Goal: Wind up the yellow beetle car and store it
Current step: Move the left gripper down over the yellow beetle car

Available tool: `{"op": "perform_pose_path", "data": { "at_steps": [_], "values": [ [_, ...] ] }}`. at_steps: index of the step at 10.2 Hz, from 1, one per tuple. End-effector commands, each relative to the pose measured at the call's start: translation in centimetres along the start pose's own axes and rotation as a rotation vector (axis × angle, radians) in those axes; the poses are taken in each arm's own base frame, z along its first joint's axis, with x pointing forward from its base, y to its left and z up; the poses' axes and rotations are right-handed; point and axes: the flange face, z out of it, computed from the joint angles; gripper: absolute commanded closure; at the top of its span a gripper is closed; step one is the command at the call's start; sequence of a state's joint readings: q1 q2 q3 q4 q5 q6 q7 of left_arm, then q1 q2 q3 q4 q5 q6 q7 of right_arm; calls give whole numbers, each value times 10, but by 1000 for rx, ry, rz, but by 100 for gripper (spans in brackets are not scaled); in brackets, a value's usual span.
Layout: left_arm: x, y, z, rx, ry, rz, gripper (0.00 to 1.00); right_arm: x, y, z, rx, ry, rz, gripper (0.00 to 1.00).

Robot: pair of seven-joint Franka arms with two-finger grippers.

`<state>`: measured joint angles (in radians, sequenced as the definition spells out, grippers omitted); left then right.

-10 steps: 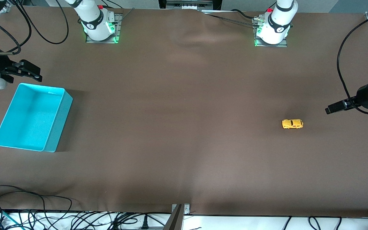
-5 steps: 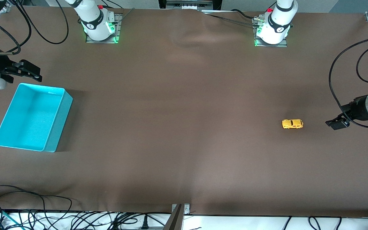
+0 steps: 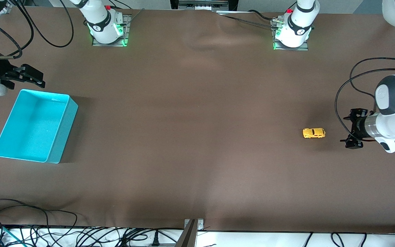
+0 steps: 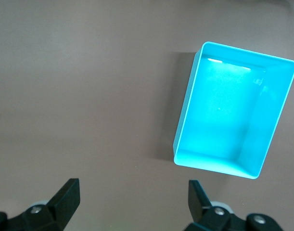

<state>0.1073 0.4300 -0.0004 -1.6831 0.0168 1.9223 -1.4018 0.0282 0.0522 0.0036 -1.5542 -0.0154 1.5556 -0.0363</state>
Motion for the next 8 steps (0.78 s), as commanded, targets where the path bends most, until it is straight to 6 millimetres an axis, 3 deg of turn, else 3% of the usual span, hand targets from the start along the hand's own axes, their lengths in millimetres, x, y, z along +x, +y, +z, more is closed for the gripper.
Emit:
{"op": "perform_pose_path", "data": {
  "at_steps": [1,4,8],
  "values": [
    [-8,-12,27,-27,21,-168,0,2,-2,-6,14,8,14,0],
    [-33,-33,68,-114,49,-126,0,2,-1,-6,14,8,16,0],
    [-35,-47,109,-236,51,-112,0,2,-1,-6,14,10,17,0]
  ]
}}
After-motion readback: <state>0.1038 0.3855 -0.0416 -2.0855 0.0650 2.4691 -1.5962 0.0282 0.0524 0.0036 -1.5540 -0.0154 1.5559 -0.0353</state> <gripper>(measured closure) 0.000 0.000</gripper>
